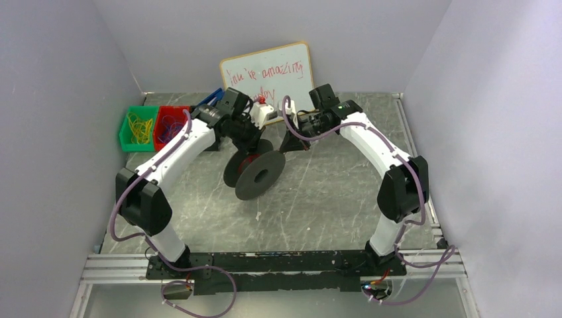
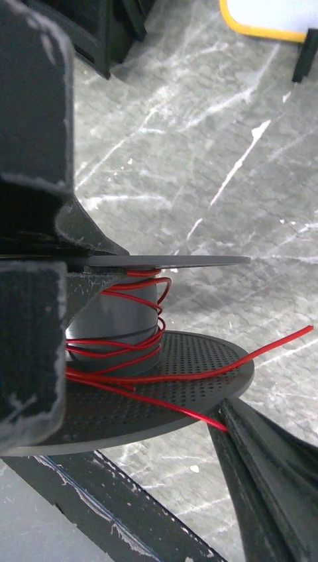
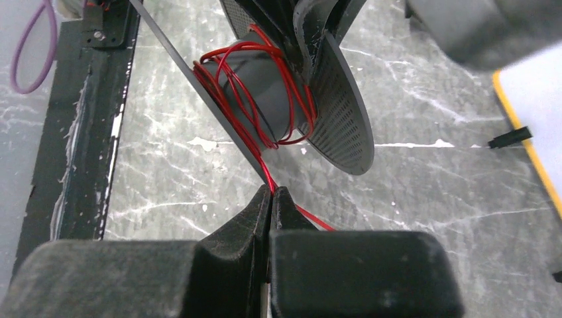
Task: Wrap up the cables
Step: Wrap the cable around the cable reel.
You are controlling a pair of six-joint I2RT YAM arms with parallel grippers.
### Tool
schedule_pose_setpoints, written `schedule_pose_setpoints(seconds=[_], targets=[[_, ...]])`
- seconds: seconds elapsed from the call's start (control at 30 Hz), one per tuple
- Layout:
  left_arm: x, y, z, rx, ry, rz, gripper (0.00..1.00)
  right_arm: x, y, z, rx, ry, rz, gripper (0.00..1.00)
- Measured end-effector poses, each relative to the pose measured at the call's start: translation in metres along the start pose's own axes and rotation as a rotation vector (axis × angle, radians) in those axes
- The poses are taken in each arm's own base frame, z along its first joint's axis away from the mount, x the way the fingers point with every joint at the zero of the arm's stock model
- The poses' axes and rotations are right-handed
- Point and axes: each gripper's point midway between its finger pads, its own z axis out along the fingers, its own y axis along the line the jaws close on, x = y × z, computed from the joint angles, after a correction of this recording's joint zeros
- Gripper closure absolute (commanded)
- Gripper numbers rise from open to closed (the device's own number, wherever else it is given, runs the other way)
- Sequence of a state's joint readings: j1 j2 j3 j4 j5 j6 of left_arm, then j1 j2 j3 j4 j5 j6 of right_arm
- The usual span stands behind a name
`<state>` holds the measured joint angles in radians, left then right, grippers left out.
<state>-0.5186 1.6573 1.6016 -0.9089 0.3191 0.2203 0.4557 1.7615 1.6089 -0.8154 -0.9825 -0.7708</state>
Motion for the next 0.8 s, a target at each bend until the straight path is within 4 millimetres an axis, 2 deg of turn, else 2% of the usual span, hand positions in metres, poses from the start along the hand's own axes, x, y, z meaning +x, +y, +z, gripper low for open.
schedule_pose_setpoints(seconds=[0.17, 0.5, 0.8], targets=[[-0.001, -0.005, 0.011, 0.041, -0.03, 0.006, 0.98, 0.016, -0.002, -0.004, -0.039, -0.006, 0.024, 1.0], [0.001, -0.013, 0.031, 0.117, -0.072, 0.024, 0.98, 0.036, -0.001, -0.008, -0.074, 0.018, 0.007, 1.0], [0.002, -0.013, 0.05, 0.19, -0.078, 0.118, 0.97, 0.054, -0.005, -0.009, -0.222, 0.082, 0.019, 0.99]])
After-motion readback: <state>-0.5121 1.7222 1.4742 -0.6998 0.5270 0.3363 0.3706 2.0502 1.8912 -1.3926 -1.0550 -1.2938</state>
